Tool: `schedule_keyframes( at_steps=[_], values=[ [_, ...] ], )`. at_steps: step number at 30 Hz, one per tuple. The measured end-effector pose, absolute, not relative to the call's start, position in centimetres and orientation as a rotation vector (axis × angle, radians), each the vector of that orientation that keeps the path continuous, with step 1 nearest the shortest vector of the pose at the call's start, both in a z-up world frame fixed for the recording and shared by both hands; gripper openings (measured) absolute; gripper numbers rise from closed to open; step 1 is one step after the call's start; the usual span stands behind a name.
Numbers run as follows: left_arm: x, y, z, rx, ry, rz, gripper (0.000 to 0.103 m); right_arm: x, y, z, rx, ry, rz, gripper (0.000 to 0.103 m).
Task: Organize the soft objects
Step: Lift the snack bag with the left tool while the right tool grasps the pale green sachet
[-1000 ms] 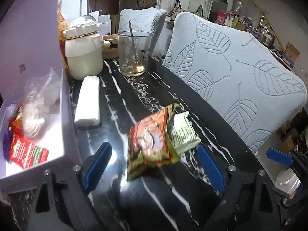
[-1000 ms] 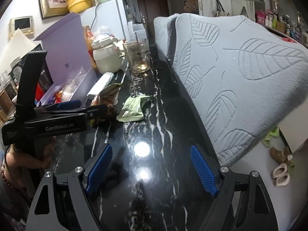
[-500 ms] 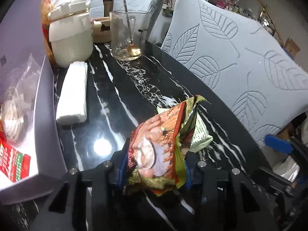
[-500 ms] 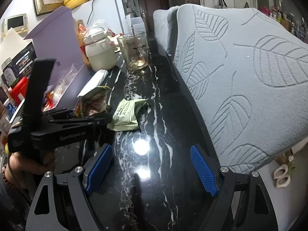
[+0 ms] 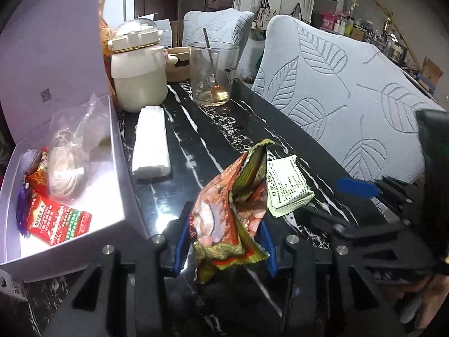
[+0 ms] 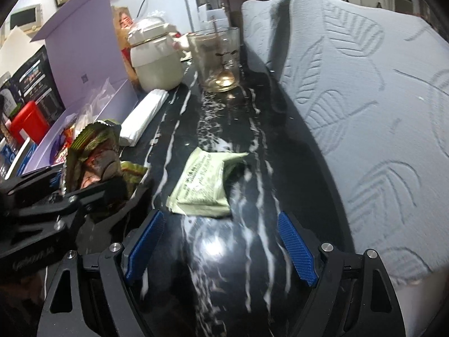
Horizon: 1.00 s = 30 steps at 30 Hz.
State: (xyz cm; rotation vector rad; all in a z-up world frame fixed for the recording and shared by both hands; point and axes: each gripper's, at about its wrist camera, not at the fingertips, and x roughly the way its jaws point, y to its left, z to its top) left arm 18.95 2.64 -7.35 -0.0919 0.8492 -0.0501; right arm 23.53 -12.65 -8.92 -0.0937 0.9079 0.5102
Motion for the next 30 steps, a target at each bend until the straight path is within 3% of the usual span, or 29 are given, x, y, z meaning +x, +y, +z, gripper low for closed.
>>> schedule_keyframes(
  at_steps=[8,9,10,11,12,13,20,30],
  values=[
    [18.2,3.7,-7.0,-0.128,0.853,-0.051,0.042,25.7,-9.7,-10.6,-0.153,0.928,0.527,0.08],
    [18.0,3.7,-7.0,-0.129,0.853,-0.048,0.042,25.8,-9.5,-10.7,-0.161,0.929,0.523,0.076],
    [17.9,3.7,-7.0,-0.126,0.854,-0.045,0.042,25.8,-9.2,-10.6,-0.175,0.912,0.521,0.061],
    [17.8,3.7,-7.1,-0.125,0.856,-0.045,0.042,25.6,-8.9,-10.6,-0.196,0.9,0.526,0.053],
    [17.8,3.7,-7.2,-0.127,0.859,-0.046,0.042,25.5,-8.7,-10.5,-0.214,0.895,0.522,0.051],
    [17.7,3.7,-7.2,-0.131,0.864,-0.048,0.042,25.4,-8.6,-10.5,-0.219,0.896,0.526,0.039],
    [16.0,3.0,-7.0,-0.139,0.874,-0.065,0.042,23.5,-10.4,-10.0,-0.186,0.92,0.577,0.028],
    [11.5,0.5,-7.1,-0.131,0.923,-0.118,0.042,16.9,-14.9,-9.7,-0.168,0.957,0.627,0.027]
  ],
)
